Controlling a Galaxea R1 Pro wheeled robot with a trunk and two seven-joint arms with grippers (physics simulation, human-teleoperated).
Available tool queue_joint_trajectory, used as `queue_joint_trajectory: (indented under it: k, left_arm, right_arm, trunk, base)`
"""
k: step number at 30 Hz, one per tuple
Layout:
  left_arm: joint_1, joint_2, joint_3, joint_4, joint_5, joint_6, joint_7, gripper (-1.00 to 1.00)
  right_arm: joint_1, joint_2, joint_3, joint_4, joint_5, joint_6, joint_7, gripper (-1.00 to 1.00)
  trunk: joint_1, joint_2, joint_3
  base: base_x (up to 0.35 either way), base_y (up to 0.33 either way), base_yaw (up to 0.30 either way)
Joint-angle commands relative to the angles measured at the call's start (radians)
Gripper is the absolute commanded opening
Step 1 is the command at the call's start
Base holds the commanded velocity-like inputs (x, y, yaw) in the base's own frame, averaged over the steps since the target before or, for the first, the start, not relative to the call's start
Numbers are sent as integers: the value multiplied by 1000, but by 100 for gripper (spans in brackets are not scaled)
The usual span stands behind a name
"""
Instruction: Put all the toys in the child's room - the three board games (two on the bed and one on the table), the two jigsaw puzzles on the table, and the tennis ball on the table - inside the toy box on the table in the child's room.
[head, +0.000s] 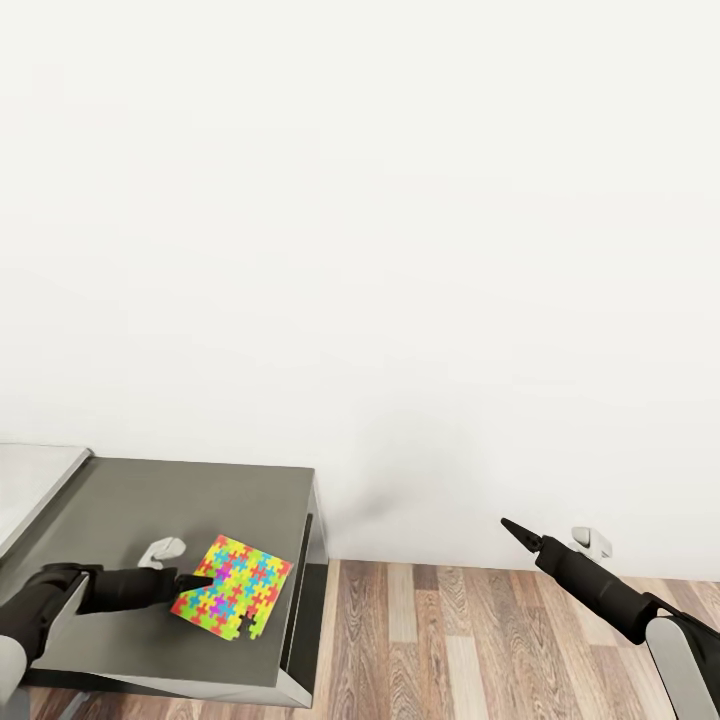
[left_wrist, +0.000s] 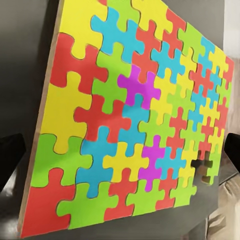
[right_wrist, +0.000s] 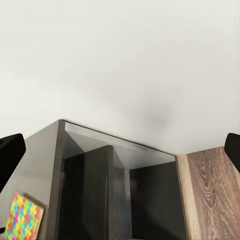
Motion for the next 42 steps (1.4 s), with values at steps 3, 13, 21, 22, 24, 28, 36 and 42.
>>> queue_joint_trajectory:
  k: [3,13,21,22,24,28,36,42]
  left_arm:
    - [-1,-8,-26,0,2,10,-40,100]
    - [-1,-18,-59,0,1,12,-77,100]
    - [-1,-21,-61,0,2,12,-79,100]
    - [-1,-22,-61,0,2,12,-79,100]
    - [-1,-23,-61,0,2,11,-80,100]
    - [-1,-27,-61,0,3,11,-80,100]
    - [-1,-44,-61,0,3,12,-82,100]
    - [-1,-52,-61,0,3,12,-82,100]
  right_arm:
    - [-1,0,-2,0,-2,7,2,100]
    - [-1,0,-2,0,-2,7,2,100]
    - [-1,0,-2,0,-2,7,2,100]
    - [-1,0,-2,0,-2,7,2,100]
    - [-1,0,-1,0,-2,7,2,100]
    - [-1,0,-2,0,-2,7,2,100]
    - [-1,0,-2,0,-2,7,3,100]
    - [-1,0,-2,0,-2,7,3,100]
  trunk:
    - [1,-2,-2]
    - [1,-2,-2]
    - [1,-2,-2]
    - [1,-2,-2]
    - [1,-2,-2]
    - [1,-2,-2]
    - [1,-2,-2]
    - [1,-2,-2]
  base:
    - [0,0,0]
    - [0,0,0]
    - [0,0,0]
    - [0,0,0]
    - [0,0,0]
    - [0,0,0]
    - [0,0,0]
    - [0,0,0]
